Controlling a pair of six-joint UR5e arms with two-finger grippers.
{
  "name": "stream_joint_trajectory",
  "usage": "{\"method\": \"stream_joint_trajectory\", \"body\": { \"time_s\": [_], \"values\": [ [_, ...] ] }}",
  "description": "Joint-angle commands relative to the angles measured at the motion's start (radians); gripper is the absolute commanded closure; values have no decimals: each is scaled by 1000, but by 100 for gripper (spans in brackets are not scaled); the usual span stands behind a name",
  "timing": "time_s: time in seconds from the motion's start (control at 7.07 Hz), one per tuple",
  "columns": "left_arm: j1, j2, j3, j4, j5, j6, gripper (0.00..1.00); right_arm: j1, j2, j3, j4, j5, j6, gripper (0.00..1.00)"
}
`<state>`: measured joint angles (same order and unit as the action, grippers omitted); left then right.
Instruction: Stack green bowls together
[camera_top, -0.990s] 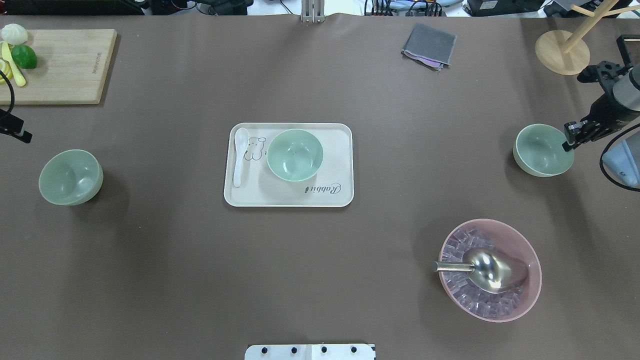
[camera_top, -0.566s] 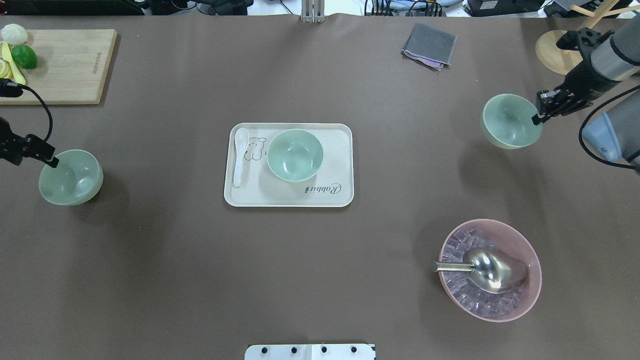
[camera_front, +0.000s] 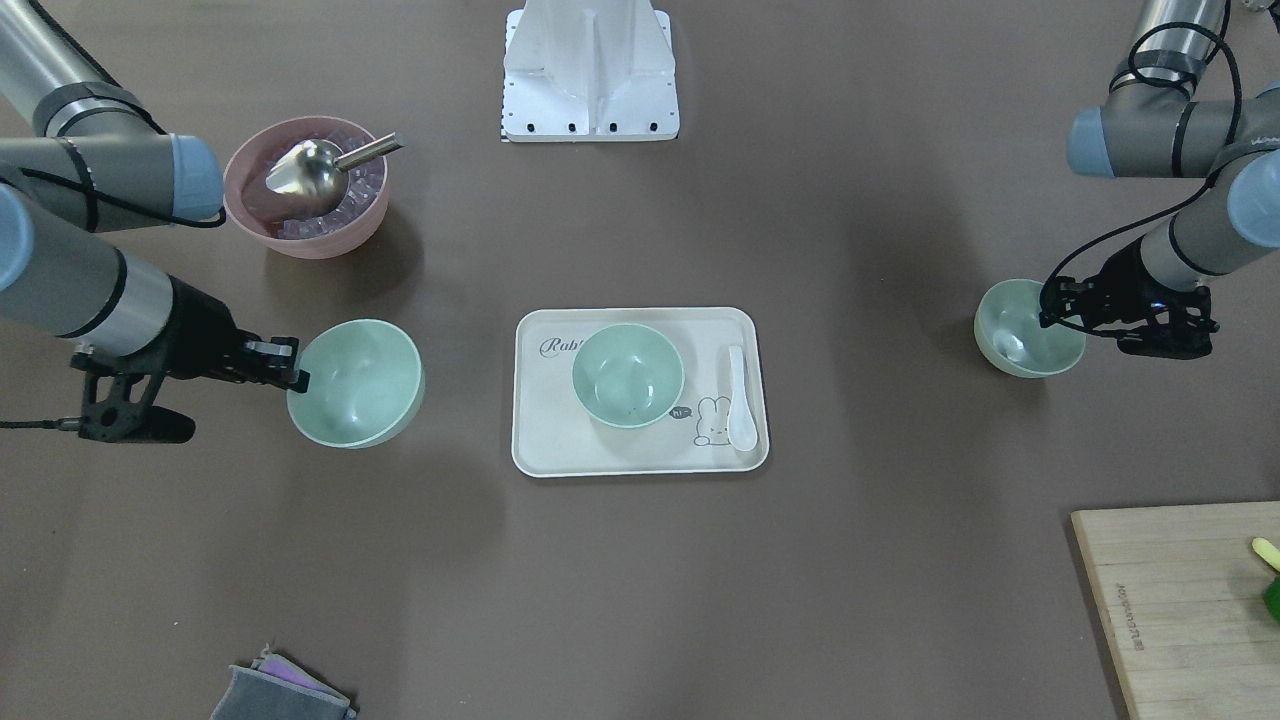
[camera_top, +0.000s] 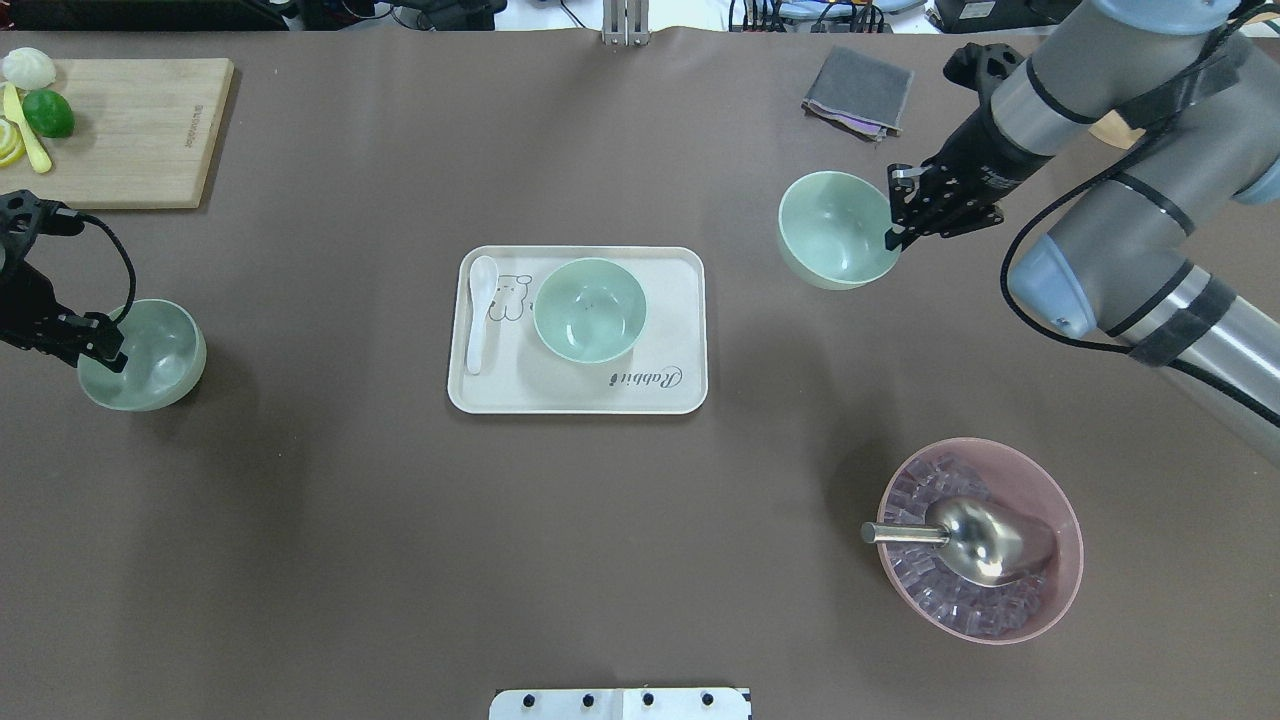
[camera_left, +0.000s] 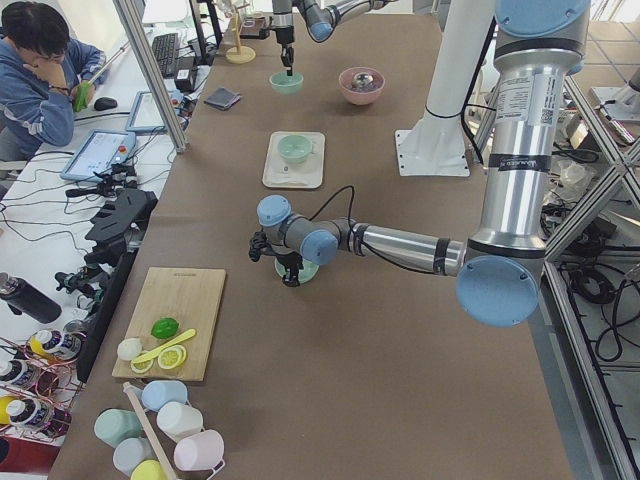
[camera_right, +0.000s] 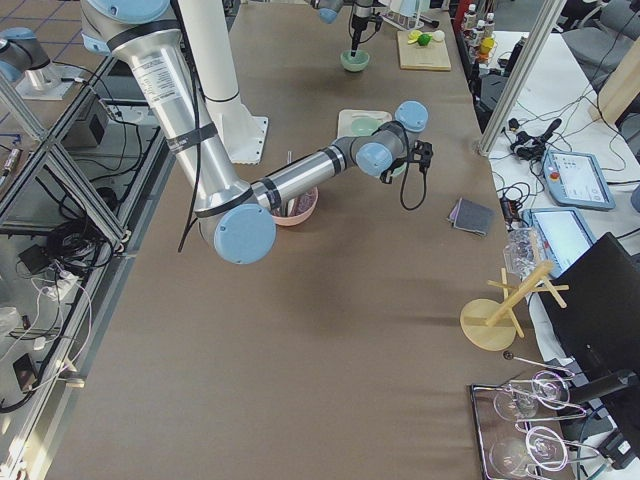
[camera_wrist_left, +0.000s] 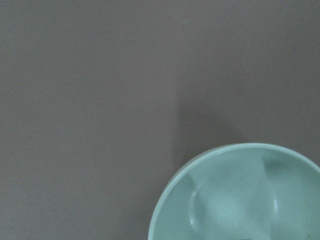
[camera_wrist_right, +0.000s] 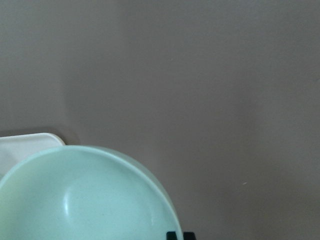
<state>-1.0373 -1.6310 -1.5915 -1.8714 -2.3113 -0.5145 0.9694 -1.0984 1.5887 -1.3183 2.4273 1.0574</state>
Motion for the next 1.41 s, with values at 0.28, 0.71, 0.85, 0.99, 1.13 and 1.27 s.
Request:
{"method": "stream_joint_trajectory", "body": {
  "time_s": [0.28, 0.71, 0.85, 0.99, 1.13, 1.27],
  "values": [
    [0, -18, -36, 0, -13, -39, 100, -133, 102, 10, 4, -98, 209, 100],
    [5, -137, -90, 14, -86, -226, 100, -263, 182, -13, 97, -255, 392, 100],
    [17, -174, -97, 12, -88, -299, 100, -285, 230, -42, 97, -292, 413, 100],
    [45, -179, -111, 12, -86, -335, 100, -291, 282, -90, 99, -297, 441, 100],
    [45, -182, -120, 12, -86, -346, 100, -294, 291, -129, 143, -318, 450, 100],
    [46, -184, -125, 14, -88, -348, 100, -297, 296, -166, 190, -321, 469, 100]
  ]
}}
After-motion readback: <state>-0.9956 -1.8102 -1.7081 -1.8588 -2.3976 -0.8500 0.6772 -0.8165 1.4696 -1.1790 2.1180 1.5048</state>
